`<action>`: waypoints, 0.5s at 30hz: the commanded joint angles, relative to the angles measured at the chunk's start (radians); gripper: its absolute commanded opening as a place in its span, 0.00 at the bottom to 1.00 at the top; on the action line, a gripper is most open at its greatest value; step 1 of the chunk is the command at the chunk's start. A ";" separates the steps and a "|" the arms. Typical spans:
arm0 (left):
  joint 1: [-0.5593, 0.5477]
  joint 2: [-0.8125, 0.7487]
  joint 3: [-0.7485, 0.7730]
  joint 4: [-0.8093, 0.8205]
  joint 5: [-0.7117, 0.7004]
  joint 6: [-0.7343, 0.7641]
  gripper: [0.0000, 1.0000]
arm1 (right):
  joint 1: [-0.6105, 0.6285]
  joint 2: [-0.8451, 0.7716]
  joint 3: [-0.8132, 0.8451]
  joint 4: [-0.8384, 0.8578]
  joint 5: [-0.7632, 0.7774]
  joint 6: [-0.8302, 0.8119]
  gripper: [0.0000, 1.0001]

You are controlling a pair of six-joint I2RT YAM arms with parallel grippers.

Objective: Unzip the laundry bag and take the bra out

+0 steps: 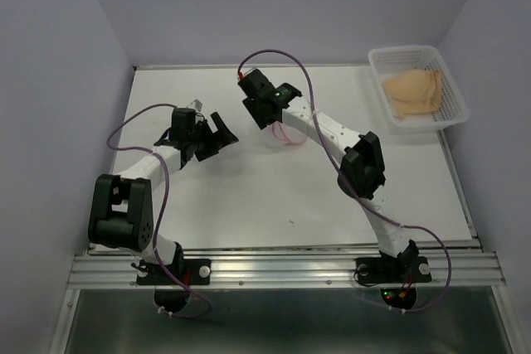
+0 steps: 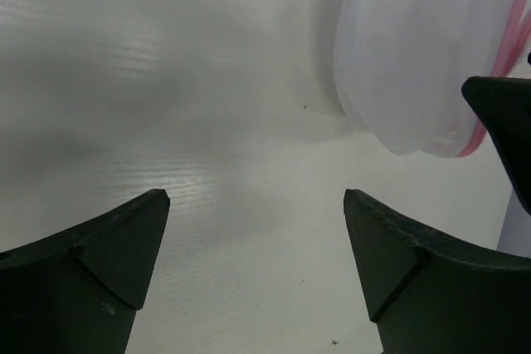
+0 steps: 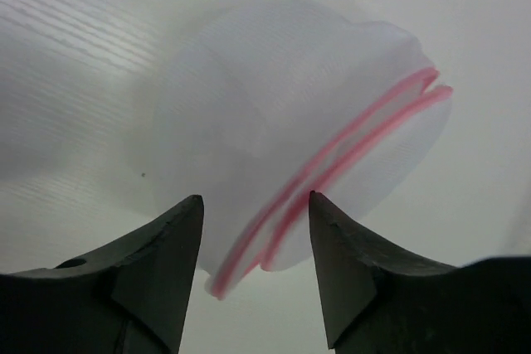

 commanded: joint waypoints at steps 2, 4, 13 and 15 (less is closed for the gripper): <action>0.004 -0.034 -0.019 0.051 0.006 -0.004 0.99 | -0.009 -0.092 -0.075 0.203 -0.235 -0.037 0.66; 0.004 -0.033 -0.017 0.051 0.009 -0.004 0.99 | -0.009 -0.122 -0.102 0.243 -0.295 -0.034 0.90; 0.005 -0.045 0.000 0.055 0.012 0.008 0.99 | -0.009 -0.337 -0.268 0.401 -0.373 -0.020 1.00; 0.008 -0.049 0.007 0.052 0.012 0.011 0.99 | -0.009 -0.371 -0.298 0.442 -0.367 -0.012 1.00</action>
